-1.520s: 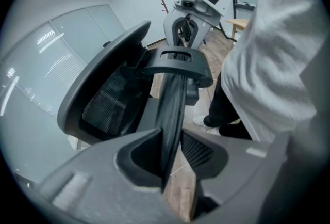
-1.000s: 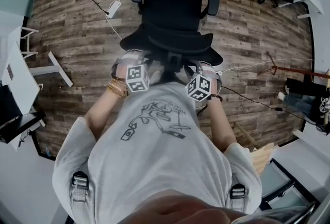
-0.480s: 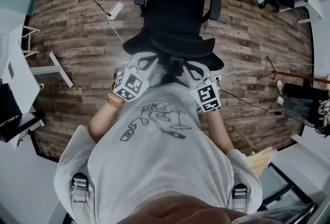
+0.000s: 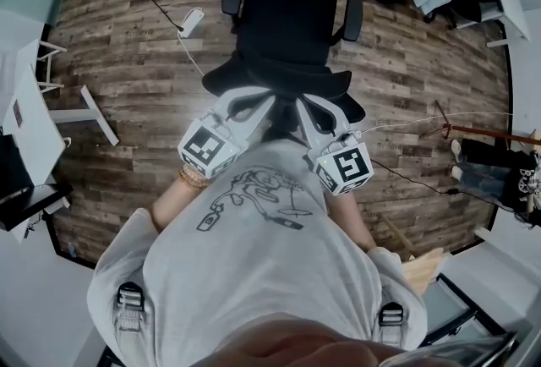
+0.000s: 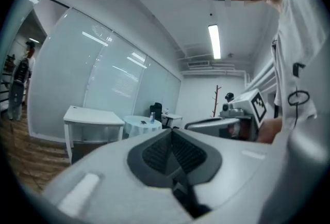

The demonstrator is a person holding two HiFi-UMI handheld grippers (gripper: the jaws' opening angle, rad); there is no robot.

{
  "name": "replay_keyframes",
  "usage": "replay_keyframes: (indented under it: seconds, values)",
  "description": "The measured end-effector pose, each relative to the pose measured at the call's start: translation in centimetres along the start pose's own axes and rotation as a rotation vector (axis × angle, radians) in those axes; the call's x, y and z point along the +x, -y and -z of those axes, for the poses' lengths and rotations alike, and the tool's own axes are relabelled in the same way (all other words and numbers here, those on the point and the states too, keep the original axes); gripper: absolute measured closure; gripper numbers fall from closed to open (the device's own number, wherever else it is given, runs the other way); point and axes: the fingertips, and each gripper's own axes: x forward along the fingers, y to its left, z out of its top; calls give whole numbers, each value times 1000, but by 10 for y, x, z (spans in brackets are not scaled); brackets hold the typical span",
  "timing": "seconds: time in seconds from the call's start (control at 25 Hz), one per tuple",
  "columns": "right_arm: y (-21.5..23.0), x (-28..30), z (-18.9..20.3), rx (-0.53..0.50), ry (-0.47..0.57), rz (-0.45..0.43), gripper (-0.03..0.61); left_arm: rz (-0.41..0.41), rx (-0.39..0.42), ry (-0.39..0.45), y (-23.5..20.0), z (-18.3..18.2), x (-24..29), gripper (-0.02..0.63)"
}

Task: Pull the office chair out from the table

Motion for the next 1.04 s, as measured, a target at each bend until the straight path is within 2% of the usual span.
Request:
replay_keyframes:
  seconds: [0.16,0.44,1.04]
  values:
    - [-6,-1,-9,-37,16,20,572,14,-2,27,4,-8,2,609]
    - [-4,-11,-15,-39,31,45,572,39,-9,21,12,-6,8,609]
    - [-5,-12,-16,-56,32,52,572,33,-9,22,11,-6,7,609]
